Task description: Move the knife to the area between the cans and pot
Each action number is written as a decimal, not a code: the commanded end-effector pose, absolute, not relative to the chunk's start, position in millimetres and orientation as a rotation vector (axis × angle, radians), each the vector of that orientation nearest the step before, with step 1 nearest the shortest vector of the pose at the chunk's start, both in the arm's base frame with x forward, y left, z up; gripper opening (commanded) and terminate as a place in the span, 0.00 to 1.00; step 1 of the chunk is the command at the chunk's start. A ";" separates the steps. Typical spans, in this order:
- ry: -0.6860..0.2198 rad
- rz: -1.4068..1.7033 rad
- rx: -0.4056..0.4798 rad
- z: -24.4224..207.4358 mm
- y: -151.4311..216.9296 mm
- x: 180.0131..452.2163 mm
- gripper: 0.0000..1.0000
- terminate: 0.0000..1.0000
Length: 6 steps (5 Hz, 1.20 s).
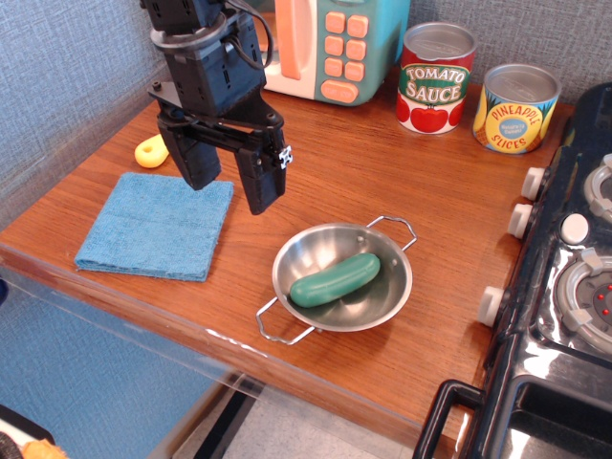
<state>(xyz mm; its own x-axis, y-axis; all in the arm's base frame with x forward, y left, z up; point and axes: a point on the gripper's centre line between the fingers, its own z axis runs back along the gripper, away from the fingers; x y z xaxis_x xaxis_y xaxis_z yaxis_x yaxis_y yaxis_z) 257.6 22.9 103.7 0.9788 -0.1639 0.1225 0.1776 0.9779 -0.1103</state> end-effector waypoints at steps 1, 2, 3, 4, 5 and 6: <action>-0.113 -0.172 -0.121 103.7 22.9 257.6 1.00 0.00; -0.119 -0.162 -0.121 104.1 29.1 261.4 1.00 0.00; -0.162 -0.126 -0.099 113.9 59.2 288.0 1.00 0.00; -0.192 -0.070 -0.003 120.3 108.5 325.9 1.00 0.00; -0.189 -0.021 0.050 108.0 151.1 354.4 1.00 0.00; -0.167 0.026 0.098 87.8 172.2 359.8 1.00 0.00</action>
